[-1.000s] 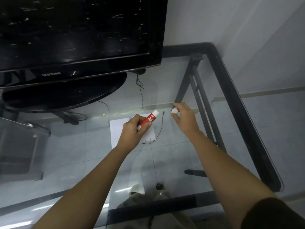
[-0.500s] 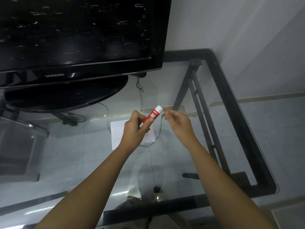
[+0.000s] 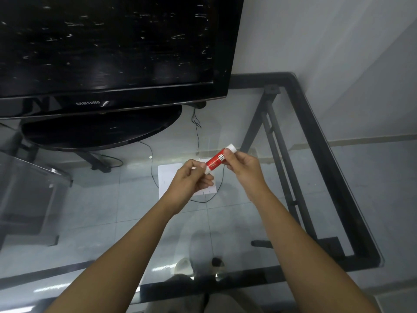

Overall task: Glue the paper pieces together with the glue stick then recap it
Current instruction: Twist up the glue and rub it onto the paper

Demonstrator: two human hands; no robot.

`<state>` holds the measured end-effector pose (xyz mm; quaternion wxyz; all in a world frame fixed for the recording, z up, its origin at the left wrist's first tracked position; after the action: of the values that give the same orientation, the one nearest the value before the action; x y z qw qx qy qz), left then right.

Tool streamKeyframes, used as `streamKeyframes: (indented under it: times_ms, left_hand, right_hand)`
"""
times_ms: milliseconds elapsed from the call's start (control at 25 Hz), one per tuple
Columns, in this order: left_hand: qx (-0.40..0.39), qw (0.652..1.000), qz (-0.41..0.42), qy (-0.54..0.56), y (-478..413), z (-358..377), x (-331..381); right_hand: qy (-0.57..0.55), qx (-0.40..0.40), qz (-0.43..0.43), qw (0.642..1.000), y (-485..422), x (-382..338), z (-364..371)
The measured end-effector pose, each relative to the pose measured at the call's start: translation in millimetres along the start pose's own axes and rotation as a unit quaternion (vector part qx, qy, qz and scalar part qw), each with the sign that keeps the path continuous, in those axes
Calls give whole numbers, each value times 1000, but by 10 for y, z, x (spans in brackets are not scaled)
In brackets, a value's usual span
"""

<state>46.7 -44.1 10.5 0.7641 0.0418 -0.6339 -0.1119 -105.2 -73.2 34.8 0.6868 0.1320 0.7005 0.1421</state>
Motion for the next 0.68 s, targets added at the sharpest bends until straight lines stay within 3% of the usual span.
streamKeyframes:
  times_ms: [200,400,560,680]
  left_hand:
    - [18,997,73,-25,59,-82,111]
    - [63,955,180,-226,118,-95,340]
    - [31,998,44,-21,102,-92,118]
    - [32,996,76,-16,103,-126,154]
  right_hand:
    - [-3,15,8,1000,36,-7,42]
    - [-8,23,13,1000,65,46,79]
    - [-24,10,-1,1000,68,-14,106]
    - [-18,20,7,1000,71,-19,112]
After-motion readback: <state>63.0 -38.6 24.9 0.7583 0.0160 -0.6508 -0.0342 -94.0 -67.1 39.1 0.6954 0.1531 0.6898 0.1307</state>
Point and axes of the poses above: each hand's wrist, its own y-axis away from the middle knuckle, its own z-axis out of the palm, x = y × z, the point moved 8 cm from there along -y, towards the middle knuckle, and after that the axes turned 9 degrees about z, right-handed, at the moved point
